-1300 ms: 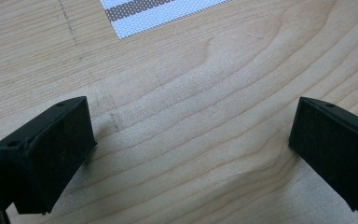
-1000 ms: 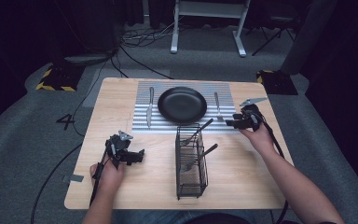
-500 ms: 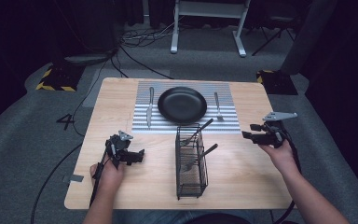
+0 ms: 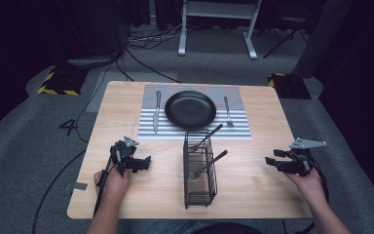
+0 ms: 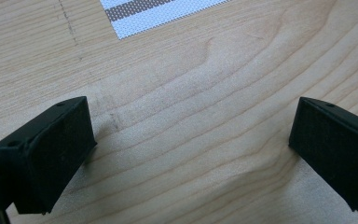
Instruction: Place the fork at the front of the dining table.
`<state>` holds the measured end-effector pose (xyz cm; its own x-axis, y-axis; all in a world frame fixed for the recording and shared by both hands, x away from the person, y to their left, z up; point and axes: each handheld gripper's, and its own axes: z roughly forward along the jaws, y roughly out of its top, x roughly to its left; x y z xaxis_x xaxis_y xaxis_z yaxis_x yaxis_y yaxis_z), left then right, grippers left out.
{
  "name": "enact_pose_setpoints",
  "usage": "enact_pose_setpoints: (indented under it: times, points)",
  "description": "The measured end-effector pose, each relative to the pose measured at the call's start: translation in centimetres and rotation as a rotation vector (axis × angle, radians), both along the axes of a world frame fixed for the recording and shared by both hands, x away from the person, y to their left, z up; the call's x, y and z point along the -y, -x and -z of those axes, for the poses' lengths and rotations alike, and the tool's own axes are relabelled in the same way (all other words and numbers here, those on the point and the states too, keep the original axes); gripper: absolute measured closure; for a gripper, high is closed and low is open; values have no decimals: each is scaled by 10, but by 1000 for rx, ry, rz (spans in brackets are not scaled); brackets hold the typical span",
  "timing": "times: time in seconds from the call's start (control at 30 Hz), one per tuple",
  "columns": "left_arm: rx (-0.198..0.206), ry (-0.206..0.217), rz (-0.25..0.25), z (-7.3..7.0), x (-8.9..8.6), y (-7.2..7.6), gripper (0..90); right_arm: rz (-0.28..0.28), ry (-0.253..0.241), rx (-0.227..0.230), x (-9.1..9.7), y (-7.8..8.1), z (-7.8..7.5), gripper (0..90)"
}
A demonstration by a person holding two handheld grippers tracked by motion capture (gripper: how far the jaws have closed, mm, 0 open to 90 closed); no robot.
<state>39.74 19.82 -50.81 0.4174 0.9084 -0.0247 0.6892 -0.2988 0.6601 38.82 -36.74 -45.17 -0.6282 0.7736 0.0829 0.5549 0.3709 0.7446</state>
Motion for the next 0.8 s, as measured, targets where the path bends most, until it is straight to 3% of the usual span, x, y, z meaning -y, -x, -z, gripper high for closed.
enact_pose_setpoints:
  times: [0.1, 0.2, 0.33, 0.43, 0.5, 0.67, 0.73, 0.8]
  points:
    - [1, 1, -1, 0, 0, 0, 1, 16, 16, 9, 6, 7, 13, 422]
    - [1, 2, -1, 0, 0, 0, 1, 28, -2, 9, 12, 12, 27, 429]
    - [0, 0, 0, 0, 0, 0, 1, 29, 35, 19, 16, 18, 44, 434]
    - [0, 0, 0, 0, 0, 0, 1, 16, 39, 62, 17, 23, 52, 406]
    - [1, 1, -1, 0, 0, 0, 1, 15, 65, 70, 15, 24, 52, 352]
    - [0, 0, 0, 0, 0, 0, 1, -5, 78, 54, 13, 21, 53, 182]
    - [0, 0, 0, 0, 0, 0, 1, 50, 95, 34, 12, 20, 53, 85]
    - [1, 0, 0, 0, 0, 0, 1, 60, 96, 31, 11, 20, 54, 80]
